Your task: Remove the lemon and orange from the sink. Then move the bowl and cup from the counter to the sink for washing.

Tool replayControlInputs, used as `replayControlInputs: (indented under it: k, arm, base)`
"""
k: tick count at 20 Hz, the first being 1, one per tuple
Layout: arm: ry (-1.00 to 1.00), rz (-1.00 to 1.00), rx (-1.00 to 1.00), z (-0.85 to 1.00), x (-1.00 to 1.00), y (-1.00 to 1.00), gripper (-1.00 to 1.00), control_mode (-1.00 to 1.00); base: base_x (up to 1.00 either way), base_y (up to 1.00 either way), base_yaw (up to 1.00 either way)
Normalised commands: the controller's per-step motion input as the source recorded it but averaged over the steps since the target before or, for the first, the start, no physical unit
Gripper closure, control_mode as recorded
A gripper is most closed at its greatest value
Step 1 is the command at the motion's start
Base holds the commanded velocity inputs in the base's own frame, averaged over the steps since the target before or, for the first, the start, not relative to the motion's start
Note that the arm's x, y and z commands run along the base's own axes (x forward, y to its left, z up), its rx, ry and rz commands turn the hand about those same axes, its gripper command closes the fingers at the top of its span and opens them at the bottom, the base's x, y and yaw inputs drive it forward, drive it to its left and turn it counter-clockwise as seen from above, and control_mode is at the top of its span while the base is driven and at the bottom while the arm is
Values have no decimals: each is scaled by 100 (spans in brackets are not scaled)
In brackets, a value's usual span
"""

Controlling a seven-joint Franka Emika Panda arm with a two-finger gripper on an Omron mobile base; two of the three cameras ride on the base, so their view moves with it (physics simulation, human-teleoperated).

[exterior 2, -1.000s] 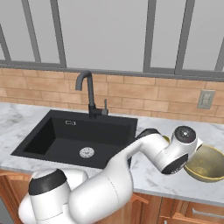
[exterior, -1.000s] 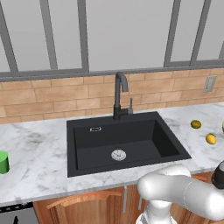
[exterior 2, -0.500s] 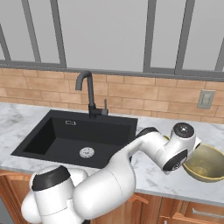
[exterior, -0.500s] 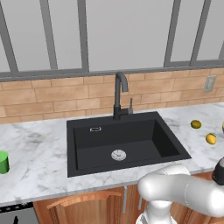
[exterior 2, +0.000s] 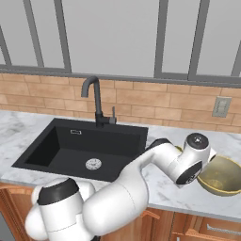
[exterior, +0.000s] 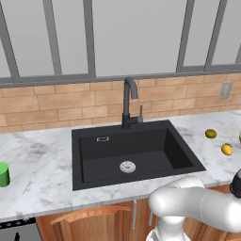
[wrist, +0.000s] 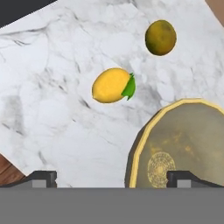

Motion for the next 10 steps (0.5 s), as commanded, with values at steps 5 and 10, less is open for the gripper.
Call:
replayControlInputs:
  k: [5,10]
  arm:
    - [0,-8,-5,-5,8,-1,-100,-100]
    - [0,-9,-3,-4,9,0,-100,-100]
  base:
    - [0,0,0]
    - [0,0,0]
